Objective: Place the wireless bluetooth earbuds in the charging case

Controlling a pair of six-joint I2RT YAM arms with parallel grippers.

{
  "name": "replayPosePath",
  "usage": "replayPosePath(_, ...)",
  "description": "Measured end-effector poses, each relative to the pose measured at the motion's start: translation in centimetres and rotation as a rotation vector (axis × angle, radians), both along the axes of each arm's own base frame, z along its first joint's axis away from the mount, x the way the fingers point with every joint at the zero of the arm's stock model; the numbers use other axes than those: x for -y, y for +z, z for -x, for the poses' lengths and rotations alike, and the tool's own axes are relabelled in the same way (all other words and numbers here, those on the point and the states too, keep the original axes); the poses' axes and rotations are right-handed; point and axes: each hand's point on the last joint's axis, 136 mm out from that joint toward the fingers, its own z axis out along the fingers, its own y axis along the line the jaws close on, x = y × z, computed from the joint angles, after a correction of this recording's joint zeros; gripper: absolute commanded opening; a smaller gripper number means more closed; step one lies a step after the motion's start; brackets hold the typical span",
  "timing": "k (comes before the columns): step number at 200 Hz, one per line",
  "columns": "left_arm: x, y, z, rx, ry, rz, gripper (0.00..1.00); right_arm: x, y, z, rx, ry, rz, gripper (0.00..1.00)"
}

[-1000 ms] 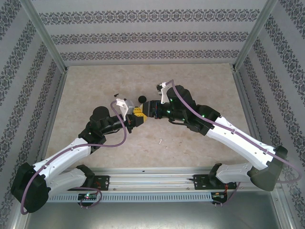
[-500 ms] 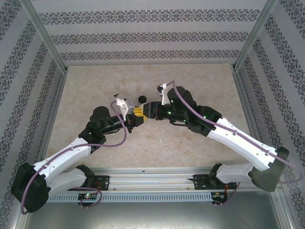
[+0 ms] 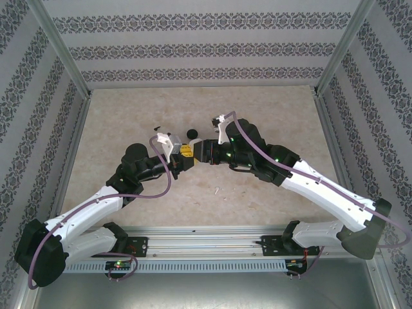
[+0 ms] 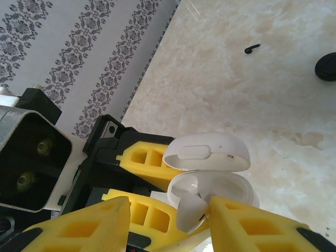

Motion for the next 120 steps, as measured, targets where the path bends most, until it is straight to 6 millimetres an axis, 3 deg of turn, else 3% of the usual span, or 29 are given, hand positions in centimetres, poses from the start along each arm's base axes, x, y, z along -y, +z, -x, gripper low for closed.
replayPosePath(120,0.00,0.00,0.00,0.000,0.000,0.000,0.09,-0.20,0.04,0.30,0.000,0.010,-0.001,0.43)
